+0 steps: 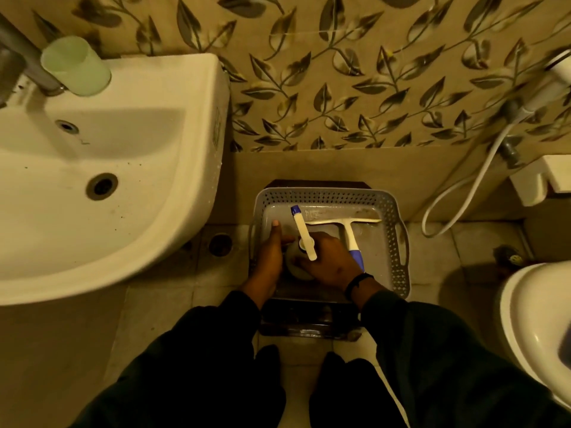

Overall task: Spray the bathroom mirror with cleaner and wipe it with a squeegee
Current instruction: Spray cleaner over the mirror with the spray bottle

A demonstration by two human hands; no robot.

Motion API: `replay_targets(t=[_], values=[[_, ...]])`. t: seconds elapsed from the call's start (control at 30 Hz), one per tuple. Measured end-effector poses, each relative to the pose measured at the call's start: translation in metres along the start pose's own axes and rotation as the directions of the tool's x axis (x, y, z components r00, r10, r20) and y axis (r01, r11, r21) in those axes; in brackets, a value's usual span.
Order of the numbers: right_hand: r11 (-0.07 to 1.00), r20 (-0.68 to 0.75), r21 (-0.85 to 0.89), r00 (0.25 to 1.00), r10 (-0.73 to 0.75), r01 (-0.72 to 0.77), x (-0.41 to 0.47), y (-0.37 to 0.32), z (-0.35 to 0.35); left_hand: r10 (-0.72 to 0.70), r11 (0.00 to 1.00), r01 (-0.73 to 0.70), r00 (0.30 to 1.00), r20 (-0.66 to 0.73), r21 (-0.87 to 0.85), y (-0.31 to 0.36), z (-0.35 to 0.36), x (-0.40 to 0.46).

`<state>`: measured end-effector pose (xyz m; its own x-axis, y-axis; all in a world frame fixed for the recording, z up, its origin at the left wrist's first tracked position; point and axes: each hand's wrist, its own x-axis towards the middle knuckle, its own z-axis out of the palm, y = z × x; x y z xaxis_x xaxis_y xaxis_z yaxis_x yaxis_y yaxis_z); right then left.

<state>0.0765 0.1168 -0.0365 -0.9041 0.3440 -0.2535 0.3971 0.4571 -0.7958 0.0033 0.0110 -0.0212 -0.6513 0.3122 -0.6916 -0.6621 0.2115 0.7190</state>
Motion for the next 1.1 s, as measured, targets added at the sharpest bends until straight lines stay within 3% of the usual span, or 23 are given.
replay_targets(t=[0.33,0.63,0.8,1.0,1.1], values=[[0.999,-0.076,0.009,0.996,-0.043,0.044,-0.014,-0.097,-0.062,0.103,0.992,-0.1,0.994,-0.037,0.071,0.084,0.001,-0.059],[0.989,-0.174,-0.014,0.974,-0.144,0.144,-0.027,-0.225,-0.162,0.179,0.981,-0.179,0.984,-0.004,-0.07,0.208,0.023,-0.139],[0.97,-0.28,-0.064,0.928,-0.244,0.236,-0.027,-0.306,-0.223,0.49,0.872,-0.489,0.872,0.004,-0.032,0.27,0.026,-0.198],[0.915,-0.427,-0.092,0.814,-0.393,0.393,-0.033,-0.409,-0.277,0.533,0.829,-0.533,0.845,-0.045,-0.169,0.357,0.028,-0.254],[0.872,-0.454,-0.064,0.764,-0.458,0.485,-0.032,-0.458,-0.292,0.595,0.77,-0.599,0.798,-0.093,-0.218,0.393,0.023,-0.28]])
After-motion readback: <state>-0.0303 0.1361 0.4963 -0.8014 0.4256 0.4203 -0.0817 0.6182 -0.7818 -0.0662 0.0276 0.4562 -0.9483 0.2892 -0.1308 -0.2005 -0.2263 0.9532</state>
